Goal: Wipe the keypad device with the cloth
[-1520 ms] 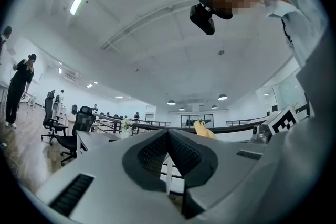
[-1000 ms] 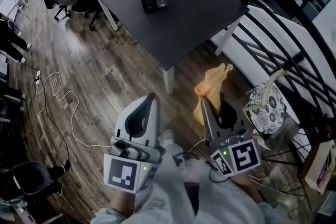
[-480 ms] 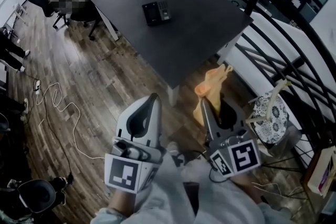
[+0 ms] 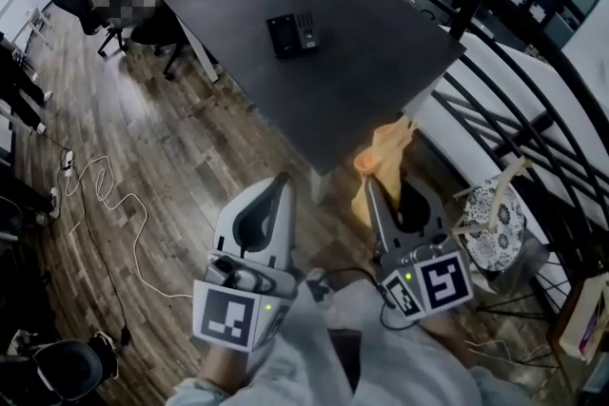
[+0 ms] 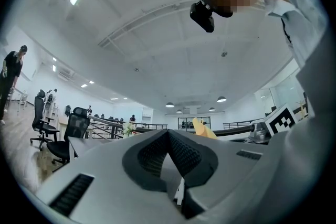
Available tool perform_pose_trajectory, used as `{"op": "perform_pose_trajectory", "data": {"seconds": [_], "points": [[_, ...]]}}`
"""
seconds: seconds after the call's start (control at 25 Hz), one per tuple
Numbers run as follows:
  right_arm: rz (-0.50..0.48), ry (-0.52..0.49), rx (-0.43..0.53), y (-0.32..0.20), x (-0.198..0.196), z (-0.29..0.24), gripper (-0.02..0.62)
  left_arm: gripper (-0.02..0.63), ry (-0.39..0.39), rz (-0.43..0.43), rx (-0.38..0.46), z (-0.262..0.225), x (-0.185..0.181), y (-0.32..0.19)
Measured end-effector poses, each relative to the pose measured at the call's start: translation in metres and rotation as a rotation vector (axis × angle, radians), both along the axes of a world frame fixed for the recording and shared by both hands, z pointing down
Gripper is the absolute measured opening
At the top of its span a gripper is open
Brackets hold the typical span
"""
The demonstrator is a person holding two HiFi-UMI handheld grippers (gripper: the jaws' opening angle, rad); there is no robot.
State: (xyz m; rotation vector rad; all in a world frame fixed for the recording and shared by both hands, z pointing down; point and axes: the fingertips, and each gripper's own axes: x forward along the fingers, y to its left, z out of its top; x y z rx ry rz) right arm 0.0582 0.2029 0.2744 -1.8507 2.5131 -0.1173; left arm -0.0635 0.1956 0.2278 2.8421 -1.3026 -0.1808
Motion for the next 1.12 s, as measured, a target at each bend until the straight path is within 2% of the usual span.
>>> {"op": "perform_pose_trajectory", "data": {"seconds": [0.68, 1.12], "points": [[-0.024, 0.007, 0.014, -0.017, -0.012, -0.001, 0.1, 0.014, 0.002, -0.03, 0.012, 0.001, -0.015, -0.01], [-0.08, -0.014, 0.016, -0.064, -0.008, 0.002, 0.1, 0.014, -0.019, -0.103, 0.02, -0.003, -0.015, -0.048]]}}
